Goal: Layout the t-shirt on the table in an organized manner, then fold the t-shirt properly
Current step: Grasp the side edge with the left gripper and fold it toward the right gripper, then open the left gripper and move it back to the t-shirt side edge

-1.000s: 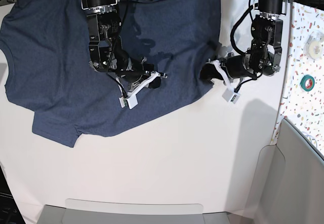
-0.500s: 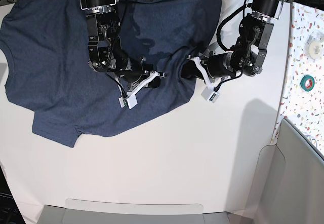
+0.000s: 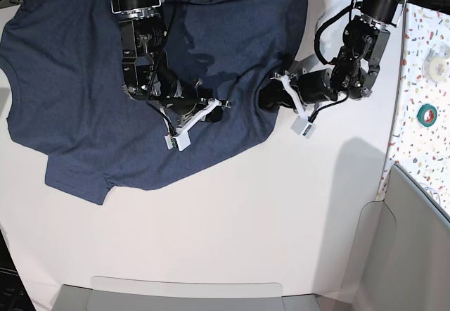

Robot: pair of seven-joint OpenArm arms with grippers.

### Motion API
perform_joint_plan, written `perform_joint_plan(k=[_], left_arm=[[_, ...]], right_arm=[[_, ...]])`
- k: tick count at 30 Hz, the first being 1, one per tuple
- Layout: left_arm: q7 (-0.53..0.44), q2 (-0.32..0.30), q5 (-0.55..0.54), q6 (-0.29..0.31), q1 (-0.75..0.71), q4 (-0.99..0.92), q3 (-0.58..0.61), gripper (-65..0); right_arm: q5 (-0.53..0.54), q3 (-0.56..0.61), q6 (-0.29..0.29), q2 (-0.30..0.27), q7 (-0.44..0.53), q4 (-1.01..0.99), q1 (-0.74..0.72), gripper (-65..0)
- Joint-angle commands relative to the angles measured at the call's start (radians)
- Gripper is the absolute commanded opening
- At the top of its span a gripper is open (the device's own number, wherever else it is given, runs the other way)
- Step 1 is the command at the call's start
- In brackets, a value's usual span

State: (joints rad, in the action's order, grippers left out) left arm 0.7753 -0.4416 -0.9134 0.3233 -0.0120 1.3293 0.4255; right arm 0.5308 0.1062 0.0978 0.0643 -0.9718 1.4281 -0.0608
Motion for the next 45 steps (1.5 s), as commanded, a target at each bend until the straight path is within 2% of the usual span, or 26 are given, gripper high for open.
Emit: perform_joint_plan(k=[1,4,7,9,20,23,25,35,42,43,45], left_arm=[[0.198,-0.030,0.343,-0.151,-0.065,-0.053,0.013,-59.6],[0.201,-0.010,0.420,-0.145,-0.090,-0.049,0.017,-59.6],[0.204,-0.003,0.482,-0.145,-0.090,-0.047,0.121,-59.6],[0.204,-0.003,0.488,-0.145,-0.088,-0.046,0.174,-59.6],[0.204,0.022,0.480,-0.145,-0.044,-0.047,0.167,-57.9],[0.204,0.033,0.480,-0.145,-0.026,-0.047,0.092,-54.2],[0.203,0.065,0.480,-0.145,-0.018,-0.047,0.043,-52.7],[0.191,0.180,0.480,-0.143,0.071,-0.099,-0.115,-52.6],[0.137,0.251,0.478,-0.141,0.132,-0.165,-0.218,-52.6],[0.137,0.260,0.477,-0.131,0.140,-0.176,-0.236,-52.6],[0.146,0.277,0.443,-0.056,0.160,-0.198,-0.281,-52.5]], right_arm=[[-0.076,-0.001,-0.036,-0.019,-0.057,-0.011,0.000,-65.0],[-0.076,0.000,-0.036,-0.019,-0.057,-0.011,-0.006,-65.0],[-0.076,-0.001,-0.036,-0.019,-0.057,-0.011,-0.012,-65.0],[-0.074,0.000,-0.036,-0.022,-0.059,-0.011,-0.017,-65.0],[-0.074,0.000,-0.036,-0.021,-0.059,-0.011,-0.012,-65.0],[-0.074,0.002,-0.036,-0.021,-0.059,-0.011,-0.012,-65.0],[-0.074,0.002,-0.036,-0.021,-0.059,-0.011,-0.012,-65.0],[-0.074,0.002,-0.036,-0.016,-0.059,-0.011,-0.012,-65.0],[-0.074,0.003,-0.036,-0.016,-0.059,-0.010,-0.011,-65.0],[-0.074,0.003,-0.036,-0.016,-0.059,-0.010,-0.011,-65.0],[-0.074,0.003,-0.036,-0.016,-0.059,-0.010,-0.011,-65.0]])
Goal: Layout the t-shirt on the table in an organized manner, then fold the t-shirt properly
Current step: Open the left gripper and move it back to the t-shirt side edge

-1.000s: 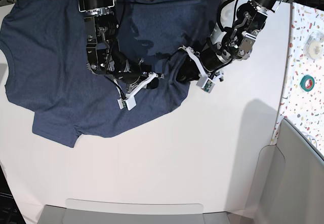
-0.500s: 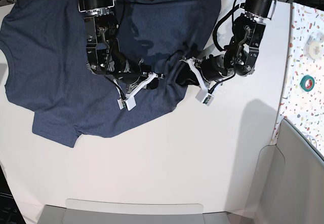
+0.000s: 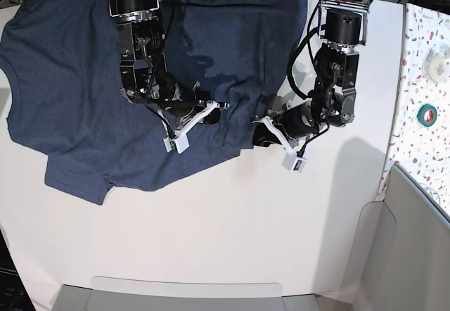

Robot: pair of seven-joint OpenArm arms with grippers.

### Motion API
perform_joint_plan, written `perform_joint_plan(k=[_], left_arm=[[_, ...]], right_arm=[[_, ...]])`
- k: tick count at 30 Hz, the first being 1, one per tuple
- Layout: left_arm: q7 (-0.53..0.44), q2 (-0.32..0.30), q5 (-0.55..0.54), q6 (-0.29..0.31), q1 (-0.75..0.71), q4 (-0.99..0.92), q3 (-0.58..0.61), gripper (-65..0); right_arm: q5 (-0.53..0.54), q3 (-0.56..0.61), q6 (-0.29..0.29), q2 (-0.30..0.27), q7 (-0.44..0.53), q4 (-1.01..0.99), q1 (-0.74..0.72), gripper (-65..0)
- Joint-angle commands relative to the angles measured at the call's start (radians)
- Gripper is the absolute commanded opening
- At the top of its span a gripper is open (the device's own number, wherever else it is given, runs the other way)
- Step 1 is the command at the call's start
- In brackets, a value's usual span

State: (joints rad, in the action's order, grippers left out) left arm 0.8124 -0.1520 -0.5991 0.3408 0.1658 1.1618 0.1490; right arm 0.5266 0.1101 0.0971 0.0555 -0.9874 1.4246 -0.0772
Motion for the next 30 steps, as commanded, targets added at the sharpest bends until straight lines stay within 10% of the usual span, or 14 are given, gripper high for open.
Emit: perform_joint_plan(k=[1,12,30], left_arm=[[0.118,-0.011,0.100,-0.036,-0.008,-0.046,-0.021,-52.5],[0.298,-0.031,-0.212,0.243,0.091,-0.164,-0.053,-52.6],[0.312,-0.206,-0.305,0.251,0.113,-0.165,-0.311,-52.8]], right_arm=[[-0.070,0.000,-0.035,-0.007,-0.043,-0.006,0.006,-65.0],[-0.070,0.000,-0.035,-0.012,-0.043,-0.006,0.006,-65.0],[-0.070,-0.002,-0.035,-0.009,-0.043,-0.008,0.003,-65.0]])
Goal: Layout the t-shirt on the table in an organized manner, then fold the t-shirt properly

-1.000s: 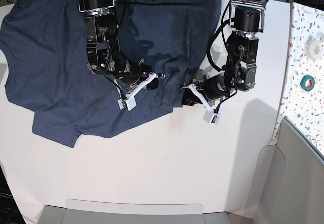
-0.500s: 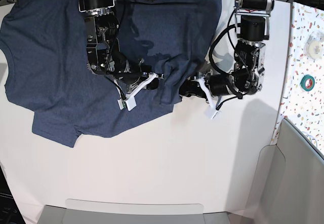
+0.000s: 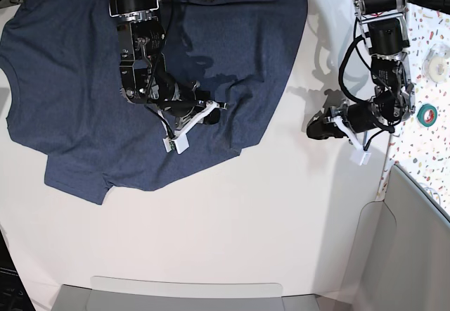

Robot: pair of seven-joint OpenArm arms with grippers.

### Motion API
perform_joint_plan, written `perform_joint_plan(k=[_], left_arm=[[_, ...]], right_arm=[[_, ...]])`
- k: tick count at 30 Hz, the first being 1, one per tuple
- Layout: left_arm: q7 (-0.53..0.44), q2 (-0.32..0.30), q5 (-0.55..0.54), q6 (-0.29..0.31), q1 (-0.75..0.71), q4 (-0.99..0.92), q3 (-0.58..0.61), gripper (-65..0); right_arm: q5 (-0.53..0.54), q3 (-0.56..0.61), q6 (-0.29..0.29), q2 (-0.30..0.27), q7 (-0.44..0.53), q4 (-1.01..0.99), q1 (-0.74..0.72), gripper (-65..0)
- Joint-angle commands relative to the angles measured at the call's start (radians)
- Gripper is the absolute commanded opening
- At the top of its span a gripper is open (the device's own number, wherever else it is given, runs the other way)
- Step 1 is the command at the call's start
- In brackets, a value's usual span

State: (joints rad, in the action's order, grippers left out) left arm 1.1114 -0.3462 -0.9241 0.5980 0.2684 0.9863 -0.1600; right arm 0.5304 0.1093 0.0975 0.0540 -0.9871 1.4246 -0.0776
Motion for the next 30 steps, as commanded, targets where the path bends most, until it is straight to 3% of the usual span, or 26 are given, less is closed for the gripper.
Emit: perform_joint_plan(k=[1,7,9,12,15,19,24,30], left_arm=[[0.012,-0.014,0.020,-0.011,0.001,0.009,0.000,-52.8],[0.002,-0.018,0.018,-0.051,-0.039,0.050,0.119,-49.7],[0.012,-0.012,0.013,-0.065,-0.048,0.102,0.124,-43.4],[0.012,-0.012,0.012,-0.145,-0.079,0.179,0.122,-34.3],[0.040,-0.015,-0.019,-0.141,-0.083,0.207,0.122,-29.7],[0.034,-0.017,-0.045,-0.143,-0.085,0.205,0.113,-29.1],[0.016,-0.003,-0.048,-0.141,-0.125,0.204,0.003,-29.4],[0.054,0.012,-0.065,-0.125,-0.133,0.205,0.001,-27.5]], right_arm=[[-0.074,-0.001,-0.035,-0.007,-0.043,-0.008,0.002,-65.0],[-0.074,-0.001,-0.035,-0.007,-0.043,-0.008,0.005,-65.0],[-0.074,-0.001,-0.035,-0.009,-0.043,-0.008,0.005,-65.0],[-0.074,0.000,-0.035,-0.007,-0.043,-0.008,0.006,-65.0],[-0.074,0.000,-0.035,-0.007,-0.043,-0.008,0.006,-65.0],[-0.074,0.000,-0.035,-0.009,-0.043,-0.008,0.006,-65.0],[-0.074,0.000,-0.035,-0.007,-0.043,-0.008,0.006,-65.0],[-0.074,0.000,-0.035,-0.010,-0.043,-0.008,0.006,-65.0]])
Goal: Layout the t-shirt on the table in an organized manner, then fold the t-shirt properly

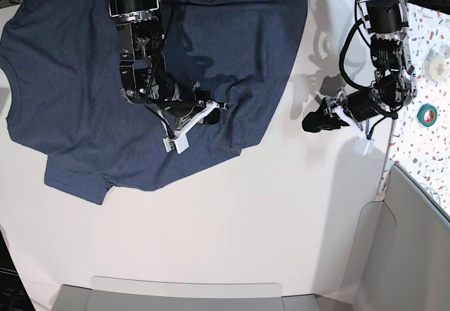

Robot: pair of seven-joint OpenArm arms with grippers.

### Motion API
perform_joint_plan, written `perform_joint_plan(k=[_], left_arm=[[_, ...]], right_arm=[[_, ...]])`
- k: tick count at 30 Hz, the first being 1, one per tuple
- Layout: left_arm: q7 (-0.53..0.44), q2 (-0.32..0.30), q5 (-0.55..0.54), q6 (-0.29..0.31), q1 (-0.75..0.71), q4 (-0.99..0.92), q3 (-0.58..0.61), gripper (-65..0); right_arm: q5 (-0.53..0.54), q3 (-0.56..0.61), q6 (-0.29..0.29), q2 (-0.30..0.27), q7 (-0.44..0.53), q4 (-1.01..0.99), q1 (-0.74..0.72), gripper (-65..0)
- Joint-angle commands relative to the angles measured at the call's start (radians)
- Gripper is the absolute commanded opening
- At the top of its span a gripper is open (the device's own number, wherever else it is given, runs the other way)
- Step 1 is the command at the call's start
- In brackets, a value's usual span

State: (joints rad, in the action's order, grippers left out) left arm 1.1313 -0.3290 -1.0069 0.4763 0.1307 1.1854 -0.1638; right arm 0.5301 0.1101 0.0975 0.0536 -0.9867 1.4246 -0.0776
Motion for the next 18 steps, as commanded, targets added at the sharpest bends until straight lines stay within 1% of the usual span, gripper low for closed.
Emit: perform_joint_plan(k=[1,3,5,8,18], left_arm=[[0.049,0.003,0.009,0.025,0.004,0.006,0.005,-25.9],[0.102,0.011,0.003,0.095,0.002,0.004,0.005,-23.1],[0.148,0.031,0.003,0.127,0.002,0.004,0.005,-22.6],[0.181,0.060,0.003,0.132,0.002,0.004,0.007,-22.6],[0.195,0.132,0.006,0.132,0.001,0.003,0.008,-22.6]], right_arm=[[-0.074,0.000,-0.035,-0.010,-0.044,-0.008,0.006,-65.0],[-0.074,0.000,-0.035,-0.010,-0.044,-0.009,0.006,-65.0],[-0.074,0.000,-0.035,-0.010,-0.044,-0.009,0.006,-65.0],[-0.074,0.000,-0.035,-0.011,-0.044,-0.009,0.006,-65.0],[-0.074,0.000,-0.035,-0.008,-0.044,-0.009,0.006,-65.0]])
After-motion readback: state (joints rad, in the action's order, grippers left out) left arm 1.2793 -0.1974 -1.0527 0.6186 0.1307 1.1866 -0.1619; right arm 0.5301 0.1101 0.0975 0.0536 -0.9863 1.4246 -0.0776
